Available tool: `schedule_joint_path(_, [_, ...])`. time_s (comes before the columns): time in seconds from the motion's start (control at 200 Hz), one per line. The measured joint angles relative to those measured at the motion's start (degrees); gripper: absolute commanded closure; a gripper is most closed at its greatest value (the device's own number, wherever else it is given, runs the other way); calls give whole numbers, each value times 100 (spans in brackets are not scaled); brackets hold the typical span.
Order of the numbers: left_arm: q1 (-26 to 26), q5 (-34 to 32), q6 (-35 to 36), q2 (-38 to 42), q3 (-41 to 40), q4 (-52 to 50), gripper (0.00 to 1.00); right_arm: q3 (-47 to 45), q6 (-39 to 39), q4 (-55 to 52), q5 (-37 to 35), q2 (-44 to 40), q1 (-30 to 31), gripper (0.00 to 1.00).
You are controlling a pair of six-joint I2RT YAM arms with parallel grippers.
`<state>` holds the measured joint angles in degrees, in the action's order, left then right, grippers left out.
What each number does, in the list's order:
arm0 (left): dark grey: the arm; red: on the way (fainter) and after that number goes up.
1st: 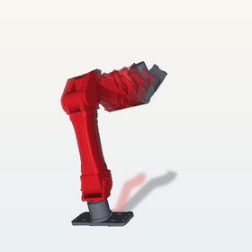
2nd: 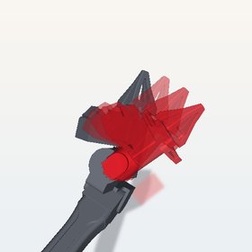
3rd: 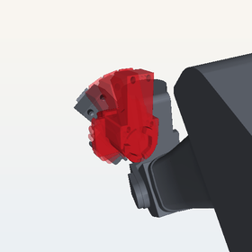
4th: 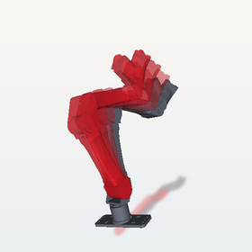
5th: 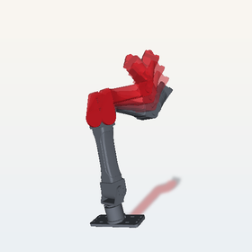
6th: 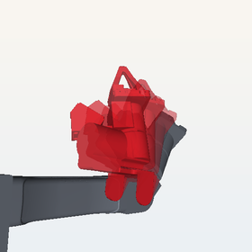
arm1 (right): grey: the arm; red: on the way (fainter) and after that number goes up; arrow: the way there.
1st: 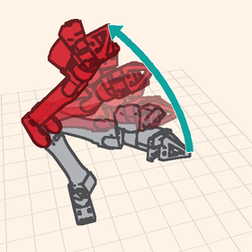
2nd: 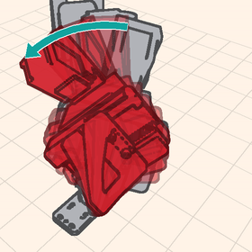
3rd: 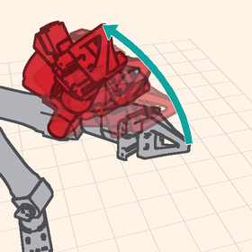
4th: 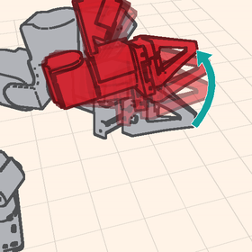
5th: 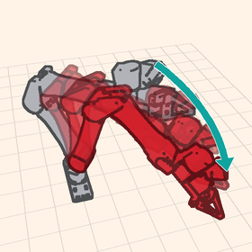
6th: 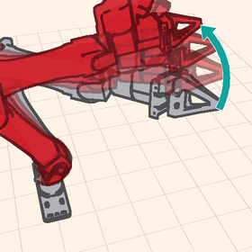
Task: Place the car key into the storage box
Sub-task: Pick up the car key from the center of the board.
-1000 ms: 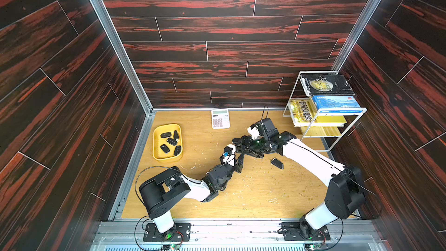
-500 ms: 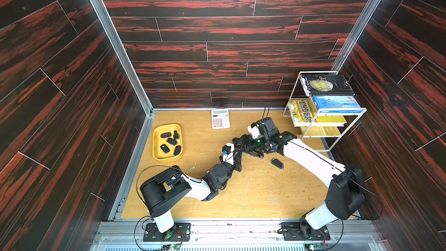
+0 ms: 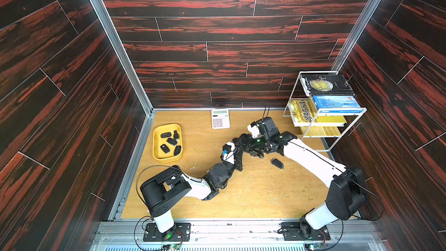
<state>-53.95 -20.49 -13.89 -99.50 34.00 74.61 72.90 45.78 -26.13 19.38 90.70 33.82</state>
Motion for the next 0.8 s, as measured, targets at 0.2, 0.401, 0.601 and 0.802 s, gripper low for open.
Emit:
schedule_joint_path(0.2, [0, 63, 63, 26, -4, -114, 81, 13, 28, -46, -9, 4, 28, 3])
schedule_joint_path(0.401, [74, 55, 101, 330, -157, -426, 82, 140, 28, -79, -2, 13, 50, 2])
schedule_joint_path(0.601, [310, 39, 166, 754, -354, -990, 84, 184, 28, -83, -50, 13, 57, 1])
schedule_joint_path(0.802, [697, -197, 297, 1971, -608, -2334, 88, 258, 24, -81, -92, 50, 57, 1])
